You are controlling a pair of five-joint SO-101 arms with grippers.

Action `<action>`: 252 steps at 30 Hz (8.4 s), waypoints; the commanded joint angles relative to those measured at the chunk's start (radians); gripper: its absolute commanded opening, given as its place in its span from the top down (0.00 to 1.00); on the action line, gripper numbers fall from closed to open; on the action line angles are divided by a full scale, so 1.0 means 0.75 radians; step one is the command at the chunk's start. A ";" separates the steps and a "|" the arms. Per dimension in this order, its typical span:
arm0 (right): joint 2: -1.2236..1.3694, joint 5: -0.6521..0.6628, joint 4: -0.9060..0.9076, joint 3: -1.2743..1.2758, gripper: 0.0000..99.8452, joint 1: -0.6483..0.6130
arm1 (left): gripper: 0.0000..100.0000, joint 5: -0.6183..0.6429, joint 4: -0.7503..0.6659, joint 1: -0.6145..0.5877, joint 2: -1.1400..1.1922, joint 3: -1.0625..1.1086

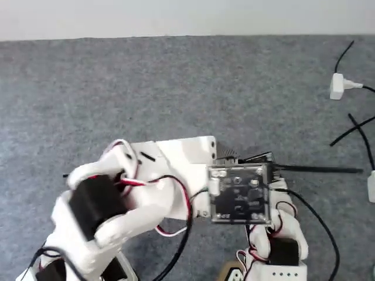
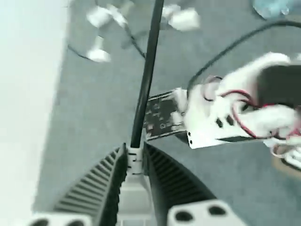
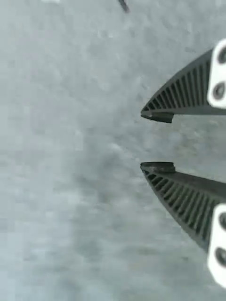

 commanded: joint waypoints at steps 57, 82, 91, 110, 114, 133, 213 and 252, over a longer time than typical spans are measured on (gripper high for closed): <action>-0.021 -0.280 -0.695 -0.906 0.84 -0.330 | 0.99 0.626 -0.822 0.037 0.591 -0.971; -0.021 -0.282 -0.701 -0.779 0.84 -0.339 | 0.99 0.258 -1.107 0.248 0.610 -0.922; -0.019 -0.370 -0.909 -0.542 0.84 -0.328 | 0.99 0.129 -1.113 0.295 0.634 -0.924; -0.021 -0.421 -1.096 -0.419 0.84 -0.124 | 0.99 0.685 -1.033 0.078 0.634 -0.922; -0.021 -0.444 -1.046 -0.452 0.84 -0.124 | 0.99 0.685 -0.974 0.053 0.632 -0.924; -0.021 -0.450 -0.658 -0.835 0.84 -0.064 | 0.99 0.696 -0.794 0.051 0.644 -0.995; 0.120 -0.262 -0.772 -0.475 0.84 -0.069 | 0.99 0.755 -0.466 0.473 0.552 -1.010; 0.118 -0.268 -0.619 -0.554 0.84 -0.222 | 0.99 0.757 -0.456 0.477 0.552 -1.006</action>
